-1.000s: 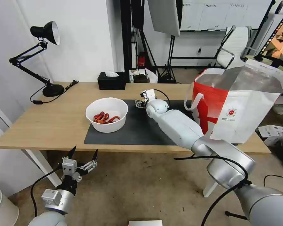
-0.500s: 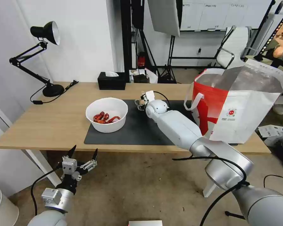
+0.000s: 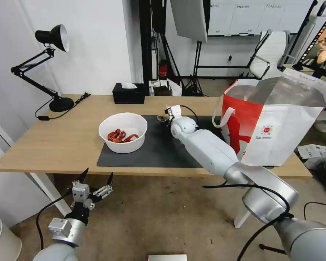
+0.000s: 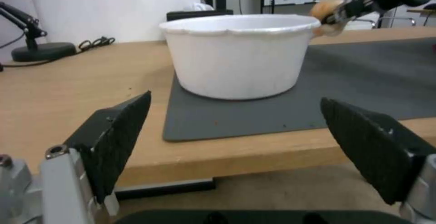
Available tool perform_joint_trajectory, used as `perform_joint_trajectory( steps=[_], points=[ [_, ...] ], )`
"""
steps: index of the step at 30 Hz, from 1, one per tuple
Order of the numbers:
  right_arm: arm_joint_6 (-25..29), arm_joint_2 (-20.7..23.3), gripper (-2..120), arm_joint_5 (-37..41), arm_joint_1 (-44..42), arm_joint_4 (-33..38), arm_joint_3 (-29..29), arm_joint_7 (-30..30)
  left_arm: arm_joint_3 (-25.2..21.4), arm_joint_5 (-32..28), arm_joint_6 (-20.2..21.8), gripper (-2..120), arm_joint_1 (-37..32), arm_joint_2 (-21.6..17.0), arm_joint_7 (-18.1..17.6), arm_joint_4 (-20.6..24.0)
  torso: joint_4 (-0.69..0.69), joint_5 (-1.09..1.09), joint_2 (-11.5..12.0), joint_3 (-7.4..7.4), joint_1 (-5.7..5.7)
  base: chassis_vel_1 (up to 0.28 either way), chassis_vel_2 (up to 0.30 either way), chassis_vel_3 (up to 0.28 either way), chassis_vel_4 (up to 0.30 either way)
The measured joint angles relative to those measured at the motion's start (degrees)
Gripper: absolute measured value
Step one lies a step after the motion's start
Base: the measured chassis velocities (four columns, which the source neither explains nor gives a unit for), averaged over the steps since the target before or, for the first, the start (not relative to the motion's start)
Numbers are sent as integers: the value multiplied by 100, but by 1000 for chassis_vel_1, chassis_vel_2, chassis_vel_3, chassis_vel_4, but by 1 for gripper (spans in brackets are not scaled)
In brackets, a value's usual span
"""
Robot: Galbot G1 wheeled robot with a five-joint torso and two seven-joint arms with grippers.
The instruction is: Pick up the trash from the table and place it into the takeout bag.
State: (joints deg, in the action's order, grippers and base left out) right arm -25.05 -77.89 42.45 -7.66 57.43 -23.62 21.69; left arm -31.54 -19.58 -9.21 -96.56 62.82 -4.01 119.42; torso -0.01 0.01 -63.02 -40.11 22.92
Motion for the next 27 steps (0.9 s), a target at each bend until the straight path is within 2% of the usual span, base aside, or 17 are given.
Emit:
perform_joint_trajectory(
  steps=[1,3,4,5,6,9,10,12,14,17,18,21,23,27],
  points=[
    [0,0,14,0,0,0,0,0,0,0,0,100,0,0,0,0,0,0,0,0,0,0,0,0,0],
    [94,553,8,-164,-206,1123,5,322,-36,-2,-1,100,-36,-12,2,73,2,1,0,0,0,0,0,0,0],
    [117,907,7,-235,-344,1927,105,562,-57,-3,-1,100,-73,-12,1,110,2,1,0,0,0,0,0,0,0],
    [114,1077,7,-236,-413,2345,187,676,-64,-3,-1,100,-95,-10,4,132,3,2,0,1,0,0,0,0,0],
    [114,1077,7,-236,-413,2345,187,676,-64,-3,-1,100,-95,-10,4,132,3,2,0,1,0,0,0,0,0],
    [60,1772,7,-37,-615,3646,587,972,-81,9,-5,100,-183,6,1,197,2,0,0,1,-1,0,0,0,0],
    [60,1772,7,-37,-615,3646,587,972,-81,9,-5,100,-183,6,1,197,2,0,0,1,-1,0,0,0,0],
    [-43,2220,7,266,-702,4277,873,1086,-91,18,-8,100,-222,8,3,246,2,1,0,1,-1,0,0,0,0],
    [-71,2298,7,333,-715,4377,924,1110,-93,18,-8,100,-227,8,3,253,3,1,-1,1,-1,0,0,0,0],
    [-361,3043,7,922,-843,5016,1443,1271,-107,27,-11,100,-253,1,3,317,2,1,-1,1,-1,0,0,0,0],
    [-361,3043,7,922,-843,5016,1443,1271,-107,27,-11,100,-253,1,3,317,2,1,-1,1,-1,0,0,0,0],
    [-632,3467,7,1224,-980,5106,1873,1297,-104,60,-28,100,-272,3,4,356,2,1,-1,1,-1,0,0,0,0],
    [-693,3544,7,1269,-1022,5112,1955,1315,-100,64,-30,100,-273,4,3,364,2,1,-1,1,-1,0,0,0,0],
    [-997,3842,7,1624,-1188,5181,2205,1683,-73,69,-33,100,-268,4,4,382,3,1,-1,1,-1,0,0,0,0]
  ],
)
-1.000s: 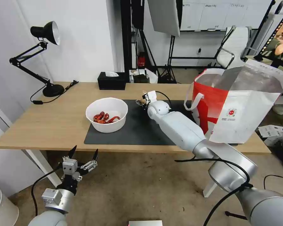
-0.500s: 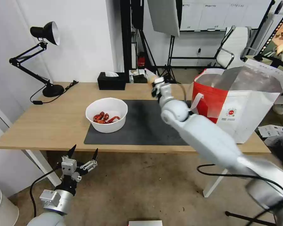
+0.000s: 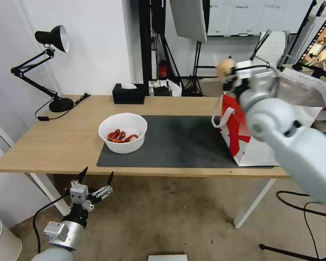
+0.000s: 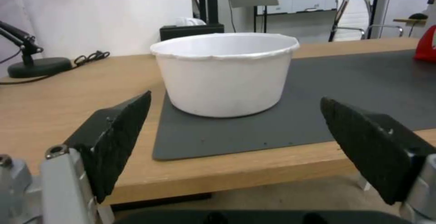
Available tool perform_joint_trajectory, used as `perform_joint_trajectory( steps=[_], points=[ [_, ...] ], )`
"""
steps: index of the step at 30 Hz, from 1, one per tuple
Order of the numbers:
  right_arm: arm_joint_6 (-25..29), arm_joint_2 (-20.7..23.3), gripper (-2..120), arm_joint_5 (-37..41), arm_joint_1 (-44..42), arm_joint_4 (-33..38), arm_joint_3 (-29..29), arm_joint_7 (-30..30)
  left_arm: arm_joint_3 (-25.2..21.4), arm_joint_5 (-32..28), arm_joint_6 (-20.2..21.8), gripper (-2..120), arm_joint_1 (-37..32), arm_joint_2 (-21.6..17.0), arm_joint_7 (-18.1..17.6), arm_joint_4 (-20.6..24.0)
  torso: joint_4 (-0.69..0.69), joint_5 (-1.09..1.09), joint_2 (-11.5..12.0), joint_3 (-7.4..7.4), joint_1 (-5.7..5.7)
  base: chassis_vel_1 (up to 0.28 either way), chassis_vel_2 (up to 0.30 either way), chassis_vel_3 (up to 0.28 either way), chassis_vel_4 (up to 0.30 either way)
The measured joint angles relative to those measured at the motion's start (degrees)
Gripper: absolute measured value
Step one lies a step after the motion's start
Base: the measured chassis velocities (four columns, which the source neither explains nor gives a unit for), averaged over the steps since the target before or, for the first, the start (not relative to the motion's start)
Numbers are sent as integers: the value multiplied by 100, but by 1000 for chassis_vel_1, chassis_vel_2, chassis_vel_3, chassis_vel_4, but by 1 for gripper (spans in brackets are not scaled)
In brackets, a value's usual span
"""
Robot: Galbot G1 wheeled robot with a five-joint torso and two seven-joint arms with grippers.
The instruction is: Pick up the trash from the table and place it into the takeout bag.
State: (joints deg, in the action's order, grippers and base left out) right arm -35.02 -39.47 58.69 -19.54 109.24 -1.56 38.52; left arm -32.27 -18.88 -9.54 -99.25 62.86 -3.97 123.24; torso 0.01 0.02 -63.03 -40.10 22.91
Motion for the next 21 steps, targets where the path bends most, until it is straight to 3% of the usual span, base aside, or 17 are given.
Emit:
perform_joint_trajectory(
  steps=[3,12,16,21],
  points=[
    [-244,212,7,564,-113,68,166,697,57,15,-1,100,9,3,2,4,0,-2,0,0,0,0,0,0,0],
    [-293,291,8,816,-170,33,199,1118,65,19,-12,100,1,-19,8,33,-2,-2,0,0,1,0,0,0,0],
    [-454,359,28,964,-224,35,239,1174,40,-11,-17,100,-4,-76,9,53,-1,-2,0,0,1,0,0,0,0],
    [-485,430,41,986,-223,9,251,1175,40,-20,-18,100,31,-92,10,61,-1,-2,0,-1,1,0,0,0,0]
  ],
)
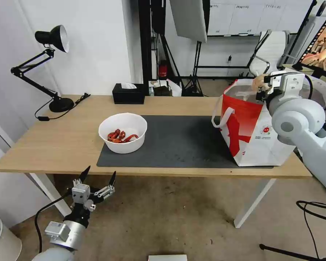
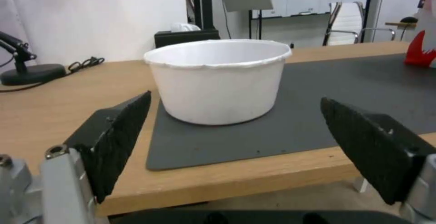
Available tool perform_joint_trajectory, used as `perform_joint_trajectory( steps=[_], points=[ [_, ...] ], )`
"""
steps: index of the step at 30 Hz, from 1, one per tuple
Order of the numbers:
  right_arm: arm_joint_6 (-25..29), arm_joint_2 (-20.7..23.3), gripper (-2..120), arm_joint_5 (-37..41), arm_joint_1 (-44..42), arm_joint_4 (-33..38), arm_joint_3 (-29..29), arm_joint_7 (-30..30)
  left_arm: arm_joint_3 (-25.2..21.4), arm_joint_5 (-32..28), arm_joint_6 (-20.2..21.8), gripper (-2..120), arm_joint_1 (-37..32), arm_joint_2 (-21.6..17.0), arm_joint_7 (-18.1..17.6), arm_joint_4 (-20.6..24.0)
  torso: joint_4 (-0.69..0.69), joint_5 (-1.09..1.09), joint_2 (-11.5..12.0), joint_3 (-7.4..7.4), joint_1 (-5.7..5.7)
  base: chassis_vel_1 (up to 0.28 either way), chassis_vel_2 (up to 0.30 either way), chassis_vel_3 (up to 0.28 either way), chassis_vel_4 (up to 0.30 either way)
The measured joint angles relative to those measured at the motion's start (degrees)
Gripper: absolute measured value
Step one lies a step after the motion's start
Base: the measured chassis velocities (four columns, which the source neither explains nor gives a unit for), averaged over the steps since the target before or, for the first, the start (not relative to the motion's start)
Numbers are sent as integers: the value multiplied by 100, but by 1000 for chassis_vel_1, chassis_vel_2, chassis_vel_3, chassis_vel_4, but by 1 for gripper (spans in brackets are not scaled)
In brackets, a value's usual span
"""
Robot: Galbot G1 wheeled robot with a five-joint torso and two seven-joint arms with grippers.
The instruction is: Pick up the trash from the table and place it into the takeout bag.
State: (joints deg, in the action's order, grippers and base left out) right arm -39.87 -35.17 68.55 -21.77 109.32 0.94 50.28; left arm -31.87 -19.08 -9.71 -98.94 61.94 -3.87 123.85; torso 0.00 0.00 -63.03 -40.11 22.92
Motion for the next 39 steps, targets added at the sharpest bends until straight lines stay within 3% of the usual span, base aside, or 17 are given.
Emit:
perform_joint_trajectory(
  steps=[4,12,15,24,28,29,32,33,35,36,39],
  points=[
    [-3,91,61,-4,5,-6,4,-9,4,1,-5,100,10,-6,0,2,0,0,0,0,0,0,0,0,0],
    [0,181,83,-21,15,15,15,-45,10,24,-5,100,-30,14,0,83,0,0,0,0,0,0,0,0,0],
    [13,227,97,-26,1,82,32,-63,9,58,-5,100,-86,31,0,146,0,0,0,0,0,0,0,0,0],
    [255,306,100,-23,-253,316,184,-76,-38,63,0,100,-140,24,2,247,0,0,0,0,0,0,0,0,0],
    [1358,296,100,-227,-712,527,520,-539,-49,66,-14,100,-176,45,5,257,-1,-1,0,0,0,0,0,0,0],
    [1358,296,100,-227,-712,527,520,-539,-49,66,-14,100,-176,45,5,257,-1,-1,0,0,0,0,0,0,0],
    [2601,299,100,-519,-1376,801,834,-1470,-66,67,-57,100,-172,58,8,261,1,0,0,0,0,0,0,0,0],
    [2601,299,100,-519,-1376,801,834,-1470,-66,67,-57,100,-172,58,8,261,1,0,0,0,0,0,0,0,0],
    [3344,261,100,-663,-1868,1026,1012,-2073,-118,66,-91,100,-194,85,9,268,1,-1,0,1,0,0,0,0,0],
    [3344,261,100,-663,-1868,1026,1012,-2073,-118,66,-91,100,-194,85,9,268,1,-1,0,1,0,0,0,0,0],
    [4063,107,100,-925,-2619,1325,1222,-2893,-236,64,-126,100,-273,175,13,295,-1,-2,0,0,0,0,0,0,0]
  ],
)
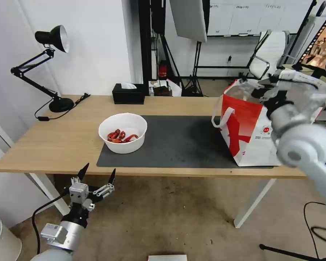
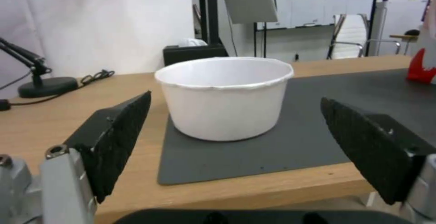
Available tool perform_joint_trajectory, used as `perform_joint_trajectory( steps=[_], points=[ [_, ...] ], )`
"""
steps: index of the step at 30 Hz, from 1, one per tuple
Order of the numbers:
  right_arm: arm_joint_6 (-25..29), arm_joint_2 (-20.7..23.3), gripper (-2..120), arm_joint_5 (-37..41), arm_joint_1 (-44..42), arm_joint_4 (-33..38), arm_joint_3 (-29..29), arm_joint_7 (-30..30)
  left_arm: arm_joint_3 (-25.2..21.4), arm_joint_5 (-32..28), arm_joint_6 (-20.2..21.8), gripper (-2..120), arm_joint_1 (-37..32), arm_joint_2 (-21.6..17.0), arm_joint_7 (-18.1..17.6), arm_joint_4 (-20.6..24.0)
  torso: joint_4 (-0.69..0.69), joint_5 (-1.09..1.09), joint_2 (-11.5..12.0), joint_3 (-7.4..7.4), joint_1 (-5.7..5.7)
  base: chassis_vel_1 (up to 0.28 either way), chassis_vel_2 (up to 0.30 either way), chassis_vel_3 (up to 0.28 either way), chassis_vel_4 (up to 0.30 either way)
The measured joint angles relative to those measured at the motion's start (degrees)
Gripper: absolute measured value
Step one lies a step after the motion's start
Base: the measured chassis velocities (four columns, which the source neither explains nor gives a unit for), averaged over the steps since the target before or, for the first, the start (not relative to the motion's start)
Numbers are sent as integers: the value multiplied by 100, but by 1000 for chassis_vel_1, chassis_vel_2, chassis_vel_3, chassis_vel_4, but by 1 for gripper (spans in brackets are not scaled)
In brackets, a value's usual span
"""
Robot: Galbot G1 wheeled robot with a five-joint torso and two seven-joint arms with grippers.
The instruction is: Pick up the trash from the table and place it into the takeout bag.
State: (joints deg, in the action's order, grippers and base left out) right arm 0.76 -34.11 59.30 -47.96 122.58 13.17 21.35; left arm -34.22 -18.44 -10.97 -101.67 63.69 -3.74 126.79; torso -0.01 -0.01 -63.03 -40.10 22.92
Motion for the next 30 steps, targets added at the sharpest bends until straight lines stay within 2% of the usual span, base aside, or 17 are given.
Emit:
perform_joint_trajectory(
  steps=[1,3,4,7,8,11,12,15,22,30],
  points=[
    [0,0,100,0,0,0,0,0,0,0,0,100,0,0,0,0,0,0,0,0,0,0,0,0,0],
    [271,-185,100,-274,-820,296,251,-530,-68,-10,-26,100,-35,66,3,7,0,0,0,0,0,0,0,0,0],
    [271,-185,100,-274,-820,296,251,-530,-68,-10,-26,100,-35,66,3,7,0,0,0,0,0,0,0,0,0],
    [457,-576,100,-700,-2089,543,631,-933,-60,-19,-50,100,3,83,11,-69,1,2,0,0,0,0,0,0,0],
    [457,-576,100,-700,-2089,543,631,-933,-60,-19,-50,100,3,83,11,-69,1,2,0,0,0,0,0,0,0],
    [606,-930,100,-1226,-2991,581,932,-1135,13,-23,-72,100,75,92,15,-196,2,1,0,0,-1,0,0,0,0],
    [606,-930,100,-1226,-2991,581,932,-1135,13,-23,-72,100,75,92,15,-196,2,1,0,0,-1,0,0,0,0],
    [829,-1259,100,-1995,-4041,482,1212,-1297,103,-35,-92,100,194,89,23,-328,2,1,1,0,0,0,0,0,0],
    [797,-1440,100,-2589,-4761,160,1272,-1259,184,-62,-92,100,304,81,107,-453,2,0,0,0,0,0,0,0,0],
    [339,-1465,100,-2528,-4844,101,1129,-964,186,-90,-92,100,299,90,141,-472,1,1,0,0,0,0,0,0,0]
  ],
)
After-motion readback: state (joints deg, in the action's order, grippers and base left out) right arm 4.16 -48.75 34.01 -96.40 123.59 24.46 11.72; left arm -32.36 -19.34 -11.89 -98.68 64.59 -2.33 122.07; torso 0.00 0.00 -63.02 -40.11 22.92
